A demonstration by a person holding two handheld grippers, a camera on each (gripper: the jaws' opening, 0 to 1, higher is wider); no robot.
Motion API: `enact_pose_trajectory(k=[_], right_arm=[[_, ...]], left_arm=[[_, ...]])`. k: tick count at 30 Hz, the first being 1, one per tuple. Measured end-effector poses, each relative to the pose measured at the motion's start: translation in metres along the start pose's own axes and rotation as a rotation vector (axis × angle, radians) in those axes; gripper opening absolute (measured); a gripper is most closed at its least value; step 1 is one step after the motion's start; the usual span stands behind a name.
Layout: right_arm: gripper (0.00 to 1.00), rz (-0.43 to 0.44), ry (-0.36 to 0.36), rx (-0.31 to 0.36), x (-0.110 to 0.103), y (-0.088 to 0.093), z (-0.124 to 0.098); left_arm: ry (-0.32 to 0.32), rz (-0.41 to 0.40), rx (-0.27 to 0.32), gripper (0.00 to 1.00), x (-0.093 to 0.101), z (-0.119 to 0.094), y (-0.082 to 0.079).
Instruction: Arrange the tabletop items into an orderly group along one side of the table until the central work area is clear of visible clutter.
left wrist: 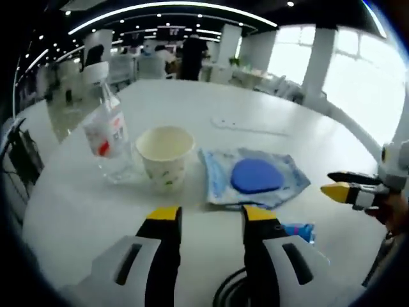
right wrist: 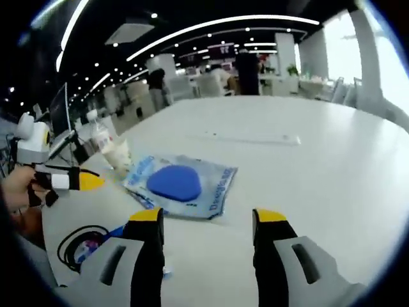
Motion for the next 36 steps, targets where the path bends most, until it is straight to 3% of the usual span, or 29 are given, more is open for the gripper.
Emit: enact_pose_trajectory(k=[7, 10, 15, 21, 30, 36], right_arm=[[0.70, -0.015, -0.072, -0.008, -0.026, -0.003, -0.018], [0.76, -0.032, -0.094, -0.012, -0.035, -0.003, -0.026], [0.86, -0.067, -0.138, -0.020, -0.047, 0.000, -0.041], [0.96, -0.167, -0.158, -0.046, -0.057, 0.009, -0.054], [0.99, -0.215, -0.201, -0.056, -0.065, 0.023, -0.065], [0.92, -0.262, -0.246, -0.046, -0.070, 0.028, -0.062]], left_arm=[[0.070, 0.022, 0.017, 0.55, 0.020, -0.023, 0.000], [0.147, 0.056, 0.041, 0.68, 0.034, -0.033, 0.001], [0.181, 0.096, 0.036, 0.81, 0.038, -0.049, 0.006], [0.214, 0.135, 0.063, 0.99, 0.041, -0.075, 0.009], [0.283, 0.176, 0.072, 0.99, 0.052, -0.107, 0.020], [0.307, 0.212, 0.073, 0.99, 0.058, -0.120, 0.029]])
Point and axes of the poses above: the point that each gripper's makers call its tool centre point, and the gripper's own axes: z roughly forward along the fingers, x roughly to its right, y roughly out of its underside, the point moved 1 cm from there along -z, roughly backward along the fingers, and after that the axes turned 1 degree about y, right-handed, at the moved point
